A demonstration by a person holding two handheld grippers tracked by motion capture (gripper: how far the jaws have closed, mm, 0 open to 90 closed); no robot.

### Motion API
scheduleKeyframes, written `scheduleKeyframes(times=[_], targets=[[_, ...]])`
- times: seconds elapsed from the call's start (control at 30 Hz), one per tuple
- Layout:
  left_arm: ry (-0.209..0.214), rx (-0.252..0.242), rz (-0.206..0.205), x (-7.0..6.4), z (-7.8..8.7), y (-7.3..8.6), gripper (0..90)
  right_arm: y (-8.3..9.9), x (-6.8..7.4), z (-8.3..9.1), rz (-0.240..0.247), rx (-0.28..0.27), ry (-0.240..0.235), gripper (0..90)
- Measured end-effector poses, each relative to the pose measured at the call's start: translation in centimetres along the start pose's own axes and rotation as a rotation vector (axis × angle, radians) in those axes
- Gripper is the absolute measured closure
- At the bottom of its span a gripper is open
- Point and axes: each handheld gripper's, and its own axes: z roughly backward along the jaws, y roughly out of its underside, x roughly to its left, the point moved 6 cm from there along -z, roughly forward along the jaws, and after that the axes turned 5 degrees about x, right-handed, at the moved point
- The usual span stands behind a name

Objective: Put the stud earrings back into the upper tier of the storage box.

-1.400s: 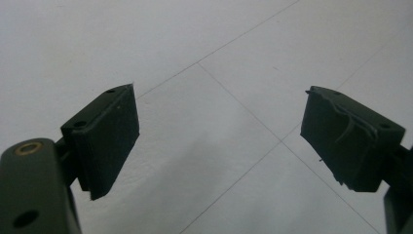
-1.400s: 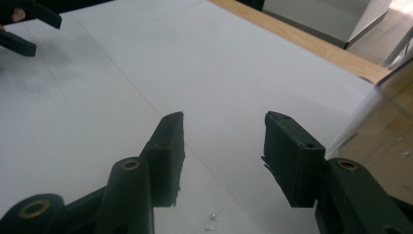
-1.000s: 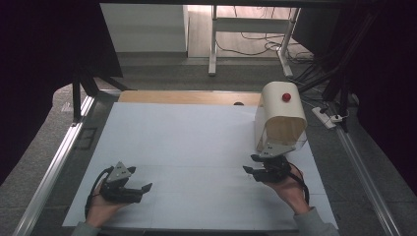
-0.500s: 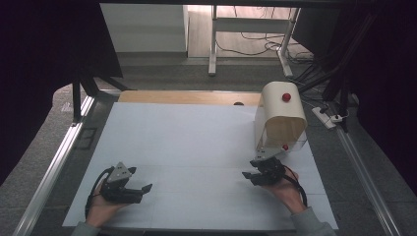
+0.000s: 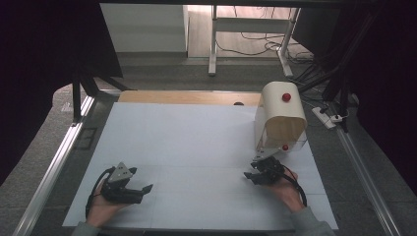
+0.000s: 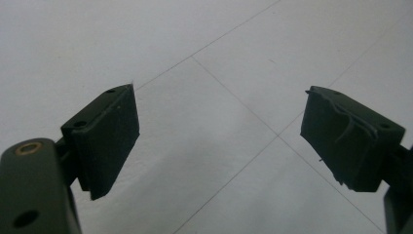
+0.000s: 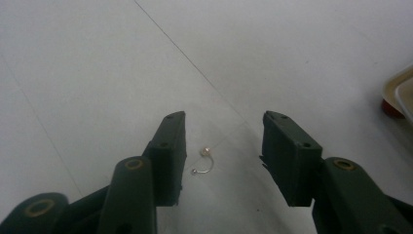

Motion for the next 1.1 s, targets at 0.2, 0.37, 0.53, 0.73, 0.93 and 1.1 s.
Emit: scheduleKeyframes(times=[0.2,0.37,0.53,0.73,0.93,1.1], targets=[[-0.003,-0.005,-0.002,0.0,0.1,0.0,13.9,0.1,-0.1,-0.4,-0.005,0.022,-0.011,62.4],[-0.003,-0.003,-0.003,0.0,0.0,0.0,14.0,0.1,-0.2,-0.4,-0.007,0.02,-0.029,69.9],[-0.003,-0.005,-0.003,0.0,0.1,0.0,14.0,0.2,-0.3,-0.4,-0.019,0.023,-0.035,79.7],[-0.002,-0.004,-0.002,0.0,0.0,0.0,13.9,0.2,-0.1,-0.3,-0.019,0.028,-0.041,85.2],[-0.003,-0.005,-0.002,0.0,0.1,0.0,13.9,0.1,0.0,-0.1,-0.024,0.015,-0.049,85.4],[-0.004,-0.005,-0.002,0.1,0.1,0.0,13.9,-0.3,0.0,0.7,-0.031,-0.03,-0.049,85.4]])
